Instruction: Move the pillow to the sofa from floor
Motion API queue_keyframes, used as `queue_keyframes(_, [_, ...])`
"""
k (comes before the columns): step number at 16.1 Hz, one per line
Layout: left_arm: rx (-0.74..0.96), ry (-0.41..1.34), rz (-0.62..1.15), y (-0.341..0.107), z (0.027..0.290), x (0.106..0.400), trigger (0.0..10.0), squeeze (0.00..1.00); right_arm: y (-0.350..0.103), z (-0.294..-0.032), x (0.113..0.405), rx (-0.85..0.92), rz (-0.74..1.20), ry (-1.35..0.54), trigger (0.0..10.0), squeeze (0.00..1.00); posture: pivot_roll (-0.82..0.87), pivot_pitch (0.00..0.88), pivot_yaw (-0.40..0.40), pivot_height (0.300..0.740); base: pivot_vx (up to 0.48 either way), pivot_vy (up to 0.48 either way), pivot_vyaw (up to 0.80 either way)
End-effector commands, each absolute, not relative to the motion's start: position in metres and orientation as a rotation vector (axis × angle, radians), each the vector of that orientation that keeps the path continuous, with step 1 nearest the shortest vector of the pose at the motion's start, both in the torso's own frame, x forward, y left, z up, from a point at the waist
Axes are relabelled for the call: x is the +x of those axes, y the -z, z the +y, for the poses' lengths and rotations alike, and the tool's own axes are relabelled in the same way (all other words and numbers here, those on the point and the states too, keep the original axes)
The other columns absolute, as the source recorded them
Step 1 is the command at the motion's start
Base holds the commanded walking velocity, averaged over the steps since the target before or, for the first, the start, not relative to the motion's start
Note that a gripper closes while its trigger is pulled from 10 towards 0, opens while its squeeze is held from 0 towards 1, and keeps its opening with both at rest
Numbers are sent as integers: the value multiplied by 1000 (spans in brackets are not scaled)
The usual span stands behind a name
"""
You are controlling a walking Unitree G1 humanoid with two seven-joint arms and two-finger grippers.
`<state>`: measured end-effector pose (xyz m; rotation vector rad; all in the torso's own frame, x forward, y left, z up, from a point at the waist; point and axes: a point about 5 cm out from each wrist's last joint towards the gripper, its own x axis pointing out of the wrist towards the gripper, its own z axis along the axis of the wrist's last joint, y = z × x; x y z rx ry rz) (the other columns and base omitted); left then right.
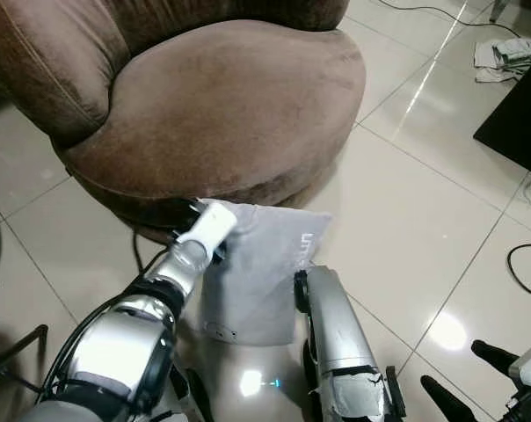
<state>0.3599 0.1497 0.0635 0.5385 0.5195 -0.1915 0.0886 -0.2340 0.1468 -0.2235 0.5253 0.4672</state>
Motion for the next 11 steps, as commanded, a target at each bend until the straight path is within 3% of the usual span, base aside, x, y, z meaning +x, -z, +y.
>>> queue_keyframes(1, [491,193,472,-75,149,367,10000,0,-145,-233,87,-221,530,-464,10000,0,-574,231,-1,480,0,0,0])
queue_keyframes(6, [717,206,418,-80,151,370,10000,0,-143,-233,82,-222,546,-483,10000,0,-575,228,-13,480,0,0,0])
queue_keyframes(11, [1081,307,488,-62,149,359,10000,0,-144,-231,74,-223,567,-492,10000,0,-597,248,-22,480,0,0,0])
